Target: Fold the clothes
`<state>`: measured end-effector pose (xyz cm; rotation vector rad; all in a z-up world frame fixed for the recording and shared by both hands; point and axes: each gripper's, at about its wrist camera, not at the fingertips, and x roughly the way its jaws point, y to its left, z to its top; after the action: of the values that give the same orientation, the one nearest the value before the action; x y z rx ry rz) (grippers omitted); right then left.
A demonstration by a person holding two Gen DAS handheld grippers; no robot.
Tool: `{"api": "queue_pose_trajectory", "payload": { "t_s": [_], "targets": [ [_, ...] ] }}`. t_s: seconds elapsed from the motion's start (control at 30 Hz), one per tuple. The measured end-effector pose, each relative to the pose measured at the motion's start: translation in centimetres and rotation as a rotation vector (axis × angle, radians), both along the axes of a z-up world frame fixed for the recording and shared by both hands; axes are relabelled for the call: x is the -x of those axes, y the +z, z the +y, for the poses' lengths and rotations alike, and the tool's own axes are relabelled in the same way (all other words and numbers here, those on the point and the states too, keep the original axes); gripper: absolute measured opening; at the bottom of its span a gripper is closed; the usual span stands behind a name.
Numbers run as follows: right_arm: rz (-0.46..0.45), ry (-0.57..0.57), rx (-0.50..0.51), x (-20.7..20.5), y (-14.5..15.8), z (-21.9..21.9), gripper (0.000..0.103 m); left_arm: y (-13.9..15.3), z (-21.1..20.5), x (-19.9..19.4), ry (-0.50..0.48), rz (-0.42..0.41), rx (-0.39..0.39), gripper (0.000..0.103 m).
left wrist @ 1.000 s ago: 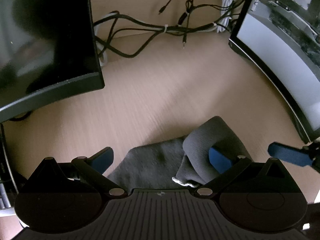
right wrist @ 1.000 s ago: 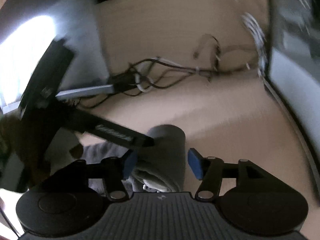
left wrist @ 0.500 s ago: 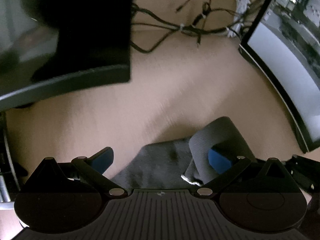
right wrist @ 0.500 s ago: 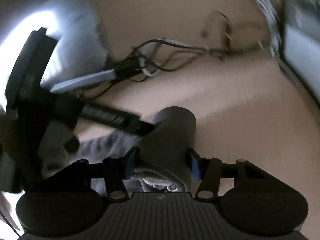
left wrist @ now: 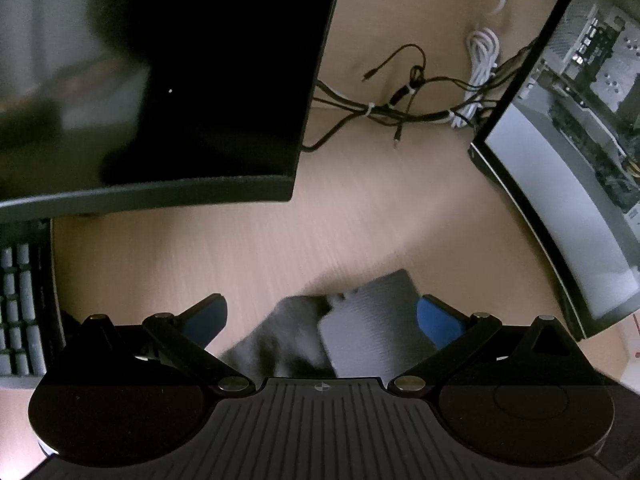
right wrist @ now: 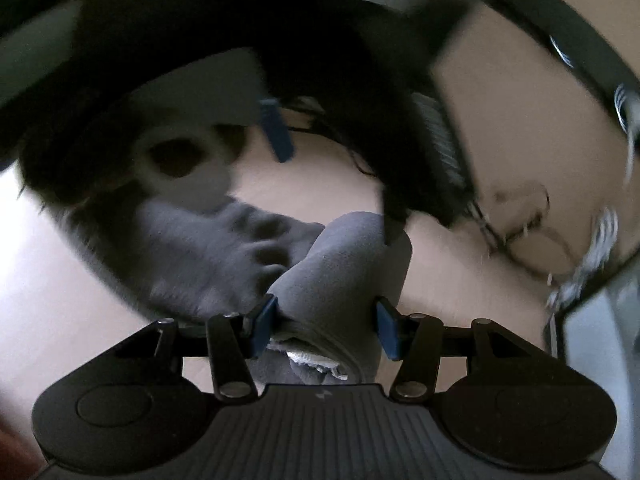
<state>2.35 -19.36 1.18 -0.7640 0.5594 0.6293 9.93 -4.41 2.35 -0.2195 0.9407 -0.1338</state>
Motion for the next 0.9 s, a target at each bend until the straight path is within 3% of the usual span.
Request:
{"api": "queue_pose_trajectory", "payload": {
  "t_s": [0.07,0.2,0.4,0.67,0.9],
  "targets": [
    [-0.029,0.047,0.031,0.8,-0.1,0.5,0.052,-0.3,0.1,0.4,0.006,0.008,-0.021,0.103],
    [-0.001,0.091,0.005,1.3,0.4,0.6,0.054,-1.1,0.6,1.2,0.021,0.023,-0.066,0.103],
    [0.189,0.04,-0.219,-0.6,2.5,-1.9,0.068,-2.1,1.8,1.7,0.043,0.034,-0.102,0.103],
    [0.508,-0.293,-0.642,-6.0,2.3,-9.2,0.075,-2.2,2.9,2.2,0.069,0.042,-0.089,0.103],
    [0.687,-0.294,-0.729,-9.3,-1.2,-6.7,0.078,-2.4,4.5,3.0,0.107,0.061,-0.047,0.103]
  ]
}}
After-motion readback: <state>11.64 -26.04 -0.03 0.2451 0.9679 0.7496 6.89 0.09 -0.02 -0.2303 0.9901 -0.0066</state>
